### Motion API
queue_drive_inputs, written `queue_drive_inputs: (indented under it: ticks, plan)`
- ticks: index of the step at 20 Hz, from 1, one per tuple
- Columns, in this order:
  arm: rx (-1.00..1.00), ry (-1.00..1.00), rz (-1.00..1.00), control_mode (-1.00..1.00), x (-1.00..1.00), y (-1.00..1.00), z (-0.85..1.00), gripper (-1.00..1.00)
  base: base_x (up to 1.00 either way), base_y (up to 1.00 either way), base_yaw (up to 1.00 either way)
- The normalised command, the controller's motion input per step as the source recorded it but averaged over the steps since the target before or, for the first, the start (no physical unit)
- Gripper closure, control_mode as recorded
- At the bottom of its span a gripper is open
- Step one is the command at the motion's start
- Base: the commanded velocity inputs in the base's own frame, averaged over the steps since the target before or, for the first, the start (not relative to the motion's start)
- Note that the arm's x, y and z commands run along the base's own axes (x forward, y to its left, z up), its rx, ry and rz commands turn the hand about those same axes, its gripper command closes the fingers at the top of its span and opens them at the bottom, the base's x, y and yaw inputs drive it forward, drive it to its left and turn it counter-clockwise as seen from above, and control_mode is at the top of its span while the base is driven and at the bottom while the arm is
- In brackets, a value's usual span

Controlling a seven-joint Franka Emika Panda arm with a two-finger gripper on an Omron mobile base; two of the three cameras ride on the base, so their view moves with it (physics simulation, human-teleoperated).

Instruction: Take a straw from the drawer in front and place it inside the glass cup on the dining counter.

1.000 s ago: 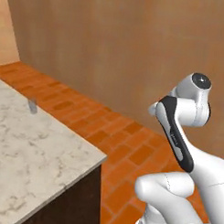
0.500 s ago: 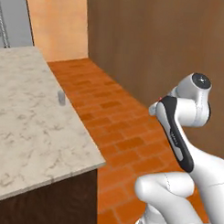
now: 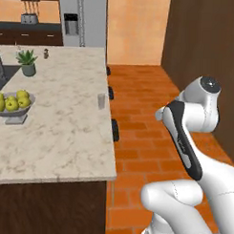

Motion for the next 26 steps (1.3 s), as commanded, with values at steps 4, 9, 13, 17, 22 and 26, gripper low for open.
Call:
queue_drive_inputs:
  ticks: [4,9,13,17,22,26]
  plan:
    - [0.00,0.00,0.00,1.00,0.00,0.00,0.00,1.00,0.57,-0.56,0.59]
    - [0.00,0.00,0.00,1.00,0.00,0.00,0.00,1.00,0.51,-0.61,0.58]
    - [0.00,0.00,0.00,1.00,0.00,0.00,0.00,1.00,0.36,-0.66,0.58]
    - [0.00,0.00,0.00,1.00,0.00,0.00,0.00,1.00,0.12,-0.73,0.58]
    - [0.00,0.00,0.00,1.00,0.00,0.00,0.00,1.00,0.01,-0.94,0.53]
    - [0.00,0.00,0.00,1.00,0.00,0.00,0.00,1.00,0.14,-0.94,0.50]
